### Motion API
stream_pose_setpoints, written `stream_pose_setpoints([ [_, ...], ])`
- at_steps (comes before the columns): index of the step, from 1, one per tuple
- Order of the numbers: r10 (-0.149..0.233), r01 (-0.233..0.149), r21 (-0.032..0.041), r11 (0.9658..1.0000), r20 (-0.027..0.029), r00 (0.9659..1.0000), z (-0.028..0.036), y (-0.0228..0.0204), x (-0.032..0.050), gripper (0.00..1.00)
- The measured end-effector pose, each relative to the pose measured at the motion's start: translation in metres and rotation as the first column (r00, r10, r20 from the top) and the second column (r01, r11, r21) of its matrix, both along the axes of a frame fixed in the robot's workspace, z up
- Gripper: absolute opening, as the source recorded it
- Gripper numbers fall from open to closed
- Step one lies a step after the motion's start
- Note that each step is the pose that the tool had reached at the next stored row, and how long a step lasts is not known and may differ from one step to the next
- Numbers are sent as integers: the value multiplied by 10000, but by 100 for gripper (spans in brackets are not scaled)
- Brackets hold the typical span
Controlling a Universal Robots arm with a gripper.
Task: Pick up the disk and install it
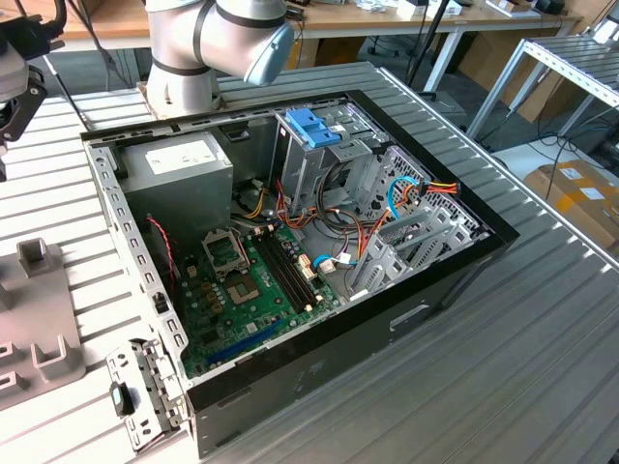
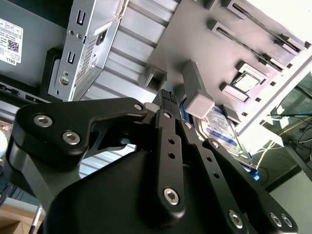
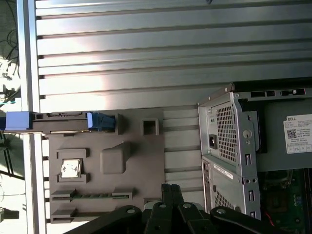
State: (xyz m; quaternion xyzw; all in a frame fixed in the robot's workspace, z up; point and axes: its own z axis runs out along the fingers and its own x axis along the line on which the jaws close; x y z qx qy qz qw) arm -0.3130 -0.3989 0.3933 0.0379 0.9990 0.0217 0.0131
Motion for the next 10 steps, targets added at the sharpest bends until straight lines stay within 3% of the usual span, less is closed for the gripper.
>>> stream_pose_setpoints([
  [10,0,0,0,10000,0,10000,0,0,-35,11],
])
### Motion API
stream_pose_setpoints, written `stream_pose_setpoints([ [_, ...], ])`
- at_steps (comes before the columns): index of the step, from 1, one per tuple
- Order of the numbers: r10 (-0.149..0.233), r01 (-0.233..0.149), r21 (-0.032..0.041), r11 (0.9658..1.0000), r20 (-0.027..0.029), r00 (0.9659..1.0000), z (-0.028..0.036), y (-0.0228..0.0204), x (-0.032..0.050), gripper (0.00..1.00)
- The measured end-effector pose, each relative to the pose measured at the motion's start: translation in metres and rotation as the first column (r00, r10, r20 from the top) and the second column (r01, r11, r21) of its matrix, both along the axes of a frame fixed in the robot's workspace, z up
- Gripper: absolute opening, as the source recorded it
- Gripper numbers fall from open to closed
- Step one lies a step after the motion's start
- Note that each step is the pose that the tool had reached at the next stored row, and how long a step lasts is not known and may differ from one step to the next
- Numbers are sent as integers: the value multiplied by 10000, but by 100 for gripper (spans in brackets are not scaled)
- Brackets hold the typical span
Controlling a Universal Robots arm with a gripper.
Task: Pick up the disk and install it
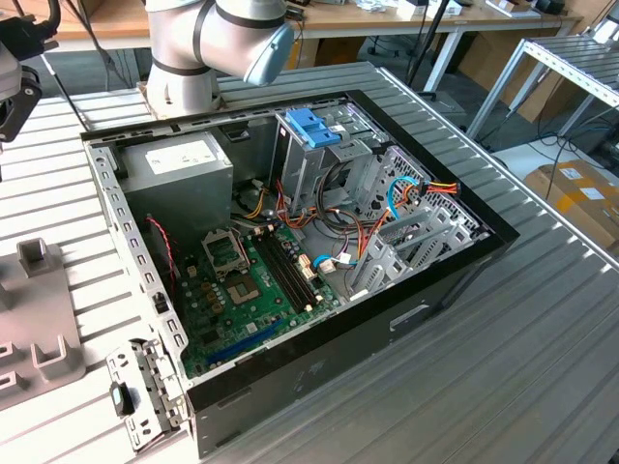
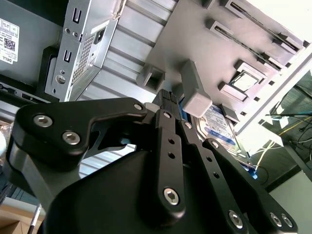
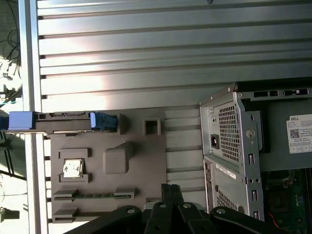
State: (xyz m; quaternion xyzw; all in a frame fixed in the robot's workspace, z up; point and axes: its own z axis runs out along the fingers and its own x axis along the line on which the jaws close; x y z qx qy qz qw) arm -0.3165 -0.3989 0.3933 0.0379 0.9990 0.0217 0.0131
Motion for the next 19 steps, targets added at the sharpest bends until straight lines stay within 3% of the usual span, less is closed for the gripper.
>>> stream_pose_setpoints([
  [19,0,0,0,10000,0,10000,0,0,-64,11],
])
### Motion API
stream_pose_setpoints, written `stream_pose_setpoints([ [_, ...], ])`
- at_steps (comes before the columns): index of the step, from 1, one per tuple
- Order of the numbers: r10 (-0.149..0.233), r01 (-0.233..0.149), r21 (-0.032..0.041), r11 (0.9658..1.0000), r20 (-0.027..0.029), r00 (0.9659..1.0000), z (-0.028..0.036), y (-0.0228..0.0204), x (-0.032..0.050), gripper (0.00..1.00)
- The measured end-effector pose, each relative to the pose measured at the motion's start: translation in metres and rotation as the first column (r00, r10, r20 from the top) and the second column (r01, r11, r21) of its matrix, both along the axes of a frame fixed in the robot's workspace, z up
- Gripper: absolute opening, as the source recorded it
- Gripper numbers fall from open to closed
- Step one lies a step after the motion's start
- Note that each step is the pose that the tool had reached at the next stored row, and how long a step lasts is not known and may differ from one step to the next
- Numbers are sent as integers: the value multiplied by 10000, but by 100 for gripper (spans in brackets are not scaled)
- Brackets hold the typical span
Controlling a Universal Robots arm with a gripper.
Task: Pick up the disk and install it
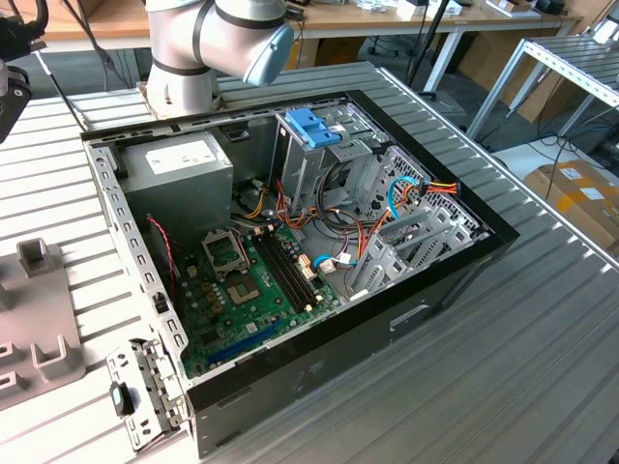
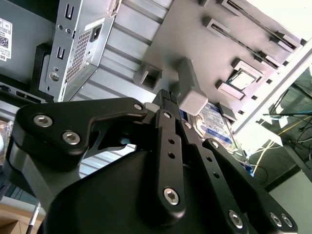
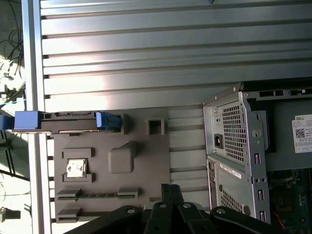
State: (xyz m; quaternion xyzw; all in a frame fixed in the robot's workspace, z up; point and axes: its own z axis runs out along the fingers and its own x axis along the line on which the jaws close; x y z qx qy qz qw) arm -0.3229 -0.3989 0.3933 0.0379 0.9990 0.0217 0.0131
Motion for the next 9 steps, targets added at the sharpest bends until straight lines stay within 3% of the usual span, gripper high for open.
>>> stream_pose_setpoints([
  [9,0,0,0,10000,1,10000,0,0,-36,11],
])
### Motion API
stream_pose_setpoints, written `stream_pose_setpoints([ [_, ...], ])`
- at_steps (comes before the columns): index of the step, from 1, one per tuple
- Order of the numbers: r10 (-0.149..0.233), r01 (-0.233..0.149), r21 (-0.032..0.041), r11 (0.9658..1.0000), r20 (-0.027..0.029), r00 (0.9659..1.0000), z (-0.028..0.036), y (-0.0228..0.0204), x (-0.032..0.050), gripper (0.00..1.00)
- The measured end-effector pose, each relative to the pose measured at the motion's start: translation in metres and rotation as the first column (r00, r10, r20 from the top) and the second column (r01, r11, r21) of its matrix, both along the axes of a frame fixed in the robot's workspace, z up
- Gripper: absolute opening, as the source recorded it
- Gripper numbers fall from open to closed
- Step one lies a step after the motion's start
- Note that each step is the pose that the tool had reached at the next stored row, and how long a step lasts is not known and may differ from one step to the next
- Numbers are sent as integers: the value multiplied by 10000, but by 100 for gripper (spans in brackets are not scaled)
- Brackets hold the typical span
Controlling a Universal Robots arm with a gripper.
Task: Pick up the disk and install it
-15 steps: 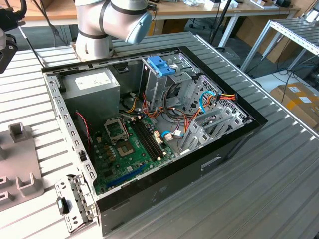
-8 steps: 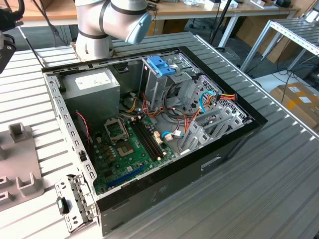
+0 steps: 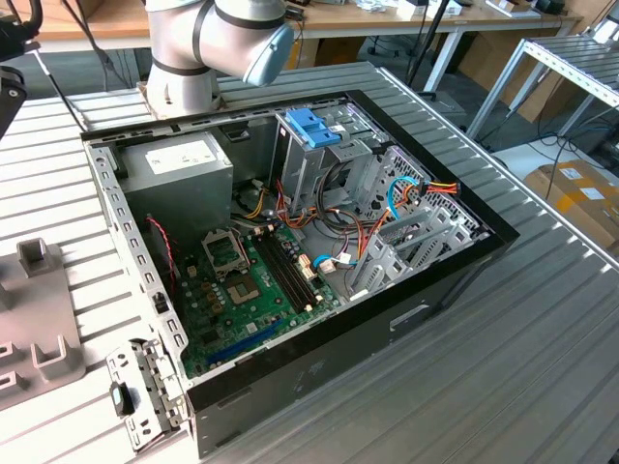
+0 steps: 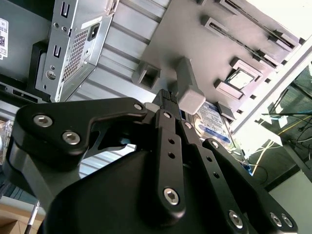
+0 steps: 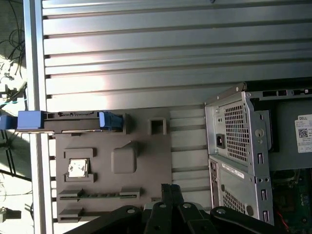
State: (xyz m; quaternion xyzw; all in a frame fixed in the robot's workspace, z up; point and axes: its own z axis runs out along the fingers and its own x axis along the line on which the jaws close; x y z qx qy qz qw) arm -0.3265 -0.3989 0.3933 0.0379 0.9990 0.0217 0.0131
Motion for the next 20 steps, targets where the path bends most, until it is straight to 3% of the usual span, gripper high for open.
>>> stream_pose_setpoints([
  [20,0,0,0,10000,0,10000,-1,0,-105,11],
])
